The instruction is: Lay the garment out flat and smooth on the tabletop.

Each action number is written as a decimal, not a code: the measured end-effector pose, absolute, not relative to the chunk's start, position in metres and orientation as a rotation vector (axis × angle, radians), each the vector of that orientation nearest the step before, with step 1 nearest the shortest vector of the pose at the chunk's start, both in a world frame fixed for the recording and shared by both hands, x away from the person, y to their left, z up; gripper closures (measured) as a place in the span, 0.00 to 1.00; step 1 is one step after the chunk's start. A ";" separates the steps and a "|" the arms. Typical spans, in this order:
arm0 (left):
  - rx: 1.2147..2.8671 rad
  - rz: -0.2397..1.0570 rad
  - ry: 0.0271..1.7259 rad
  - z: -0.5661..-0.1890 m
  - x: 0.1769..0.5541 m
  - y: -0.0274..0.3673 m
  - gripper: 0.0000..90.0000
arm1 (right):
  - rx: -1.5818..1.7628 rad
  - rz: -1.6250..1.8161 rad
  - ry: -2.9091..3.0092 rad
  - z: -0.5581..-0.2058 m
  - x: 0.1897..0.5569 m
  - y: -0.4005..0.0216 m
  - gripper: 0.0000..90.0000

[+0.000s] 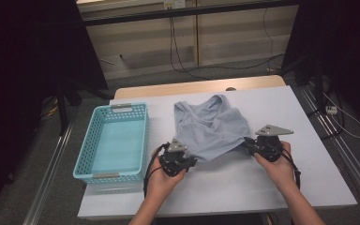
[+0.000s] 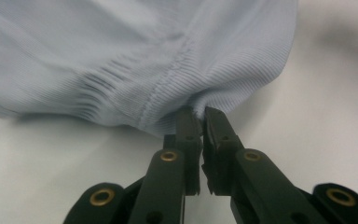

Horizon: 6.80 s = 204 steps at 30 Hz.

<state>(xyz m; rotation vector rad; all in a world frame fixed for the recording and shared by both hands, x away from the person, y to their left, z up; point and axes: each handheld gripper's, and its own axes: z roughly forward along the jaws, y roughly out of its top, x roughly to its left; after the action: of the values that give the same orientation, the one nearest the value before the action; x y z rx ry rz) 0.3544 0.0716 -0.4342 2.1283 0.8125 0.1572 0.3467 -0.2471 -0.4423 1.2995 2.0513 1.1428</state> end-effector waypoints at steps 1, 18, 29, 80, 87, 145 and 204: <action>2.081 0.177 0.827 -0.423 0.356 0.079 0.95 | 1.300 1.141 2.053 -0.443 0.346 -0.247 0.84; 1.975 0.208 0.877 -0.409 0.374 0.103 0.96 | 1.324 0.936 2.096 -0.468 0.341 -0.264 0.69; 1.979 0.202 0.878 -0.409 0.374 0.105 0.96 | 1.381 1.019 2.101 -0.465 0.340 -0.273 0.95; 2.001 0.183 0.879 -0.416 0.374 0.106 0.96 | 1.364 1.049 1.986 -0.435 0.336 -0.293 0.99; 2.018 0.171 0.894 -0.422 0.372 0.103 0.94 | 1.384 1.047 2.026 -0.448 0.338 -0.285 0.88; 2.021 0.042 0.971 -0.433 0.365 0.091 0.92 | 1.409 1.122 2.077 -0.446 0.339 -0.282 0.99; 1.949 0.001 0.967 -0.406 0.393 0.086 0.92 | 1.459 1.260 2.024 -0.445 0.305 -0.285 0.38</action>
<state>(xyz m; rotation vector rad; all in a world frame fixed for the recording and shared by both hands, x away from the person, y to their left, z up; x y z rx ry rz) 0.3931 0.0861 -0.4057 1.9489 0.9667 0.0011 0.3048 -0.2855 -0.4454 1.4585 2.0238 1.2597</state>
